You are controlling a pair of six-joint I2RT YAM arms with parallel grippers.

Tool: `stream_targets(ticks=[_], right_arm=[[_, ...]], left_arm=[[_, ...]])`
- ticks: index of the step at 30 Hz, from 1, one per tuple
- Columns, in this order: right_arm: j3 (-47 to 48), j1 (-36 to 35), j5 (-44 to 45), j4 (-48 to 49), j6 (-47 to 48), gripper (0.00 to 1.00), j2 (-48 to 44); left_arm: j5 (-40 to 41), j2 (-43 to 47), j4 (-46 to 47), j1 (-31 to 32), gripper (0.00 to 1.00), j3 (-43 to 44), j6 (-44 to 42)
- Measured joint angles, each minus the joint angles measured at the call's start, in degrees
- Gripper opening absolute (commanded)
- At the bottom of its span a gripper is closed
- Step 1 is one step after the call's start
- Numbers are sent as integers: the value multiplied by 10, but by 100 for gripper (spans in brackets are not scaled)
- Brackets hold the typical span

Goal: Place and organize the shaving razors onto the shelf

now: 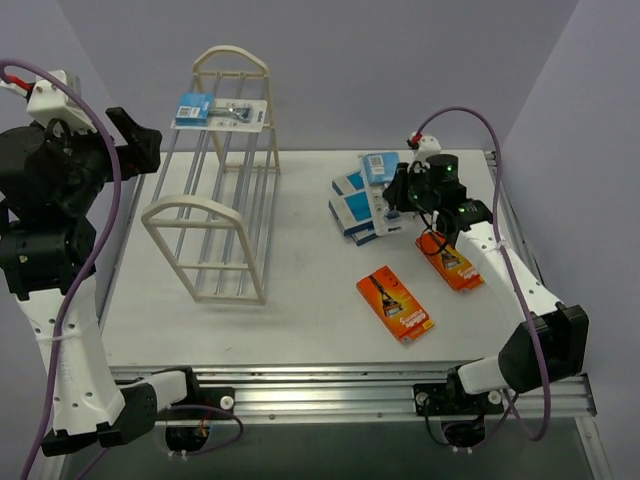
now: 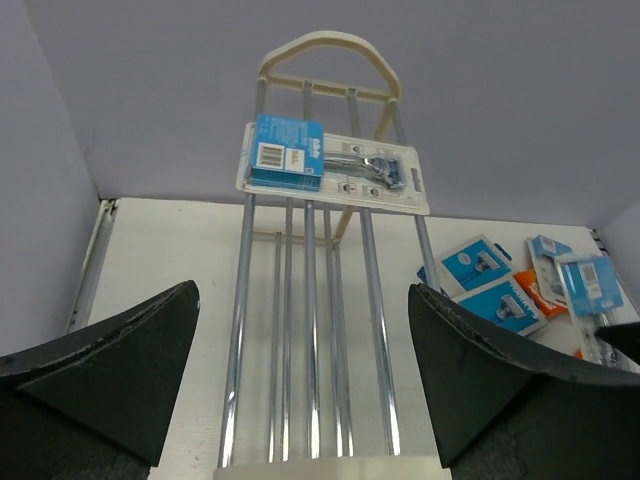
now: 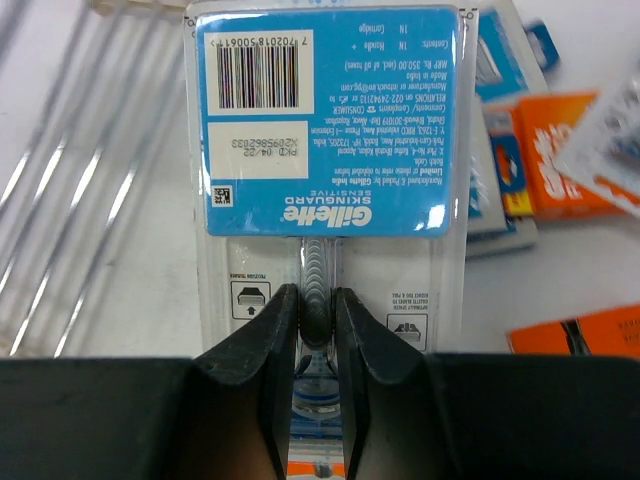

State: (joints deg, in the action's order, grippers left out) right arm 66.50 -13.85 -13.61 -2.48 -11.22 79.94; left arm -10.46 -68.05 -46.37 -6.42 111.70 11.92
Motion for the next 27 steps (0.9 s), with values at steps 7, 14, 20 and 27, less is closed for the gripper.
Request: stream_targets(ticks=[7,14,20,27], right_arm=[[143,-138,-8,-3,75,0,-3],[182,-259,5,-17,155,0,-29],[203,-332,32,-26,193,0,-38],[214,-394,67,-30,212,0,-37]], left_arm=[[-115,-85,-18,0,94,79,30],[-203,-162,-37,13,94,117,66],[-249,-170,-42,41,95,118,85],[-282,-162,-37,80,96,113,103]])
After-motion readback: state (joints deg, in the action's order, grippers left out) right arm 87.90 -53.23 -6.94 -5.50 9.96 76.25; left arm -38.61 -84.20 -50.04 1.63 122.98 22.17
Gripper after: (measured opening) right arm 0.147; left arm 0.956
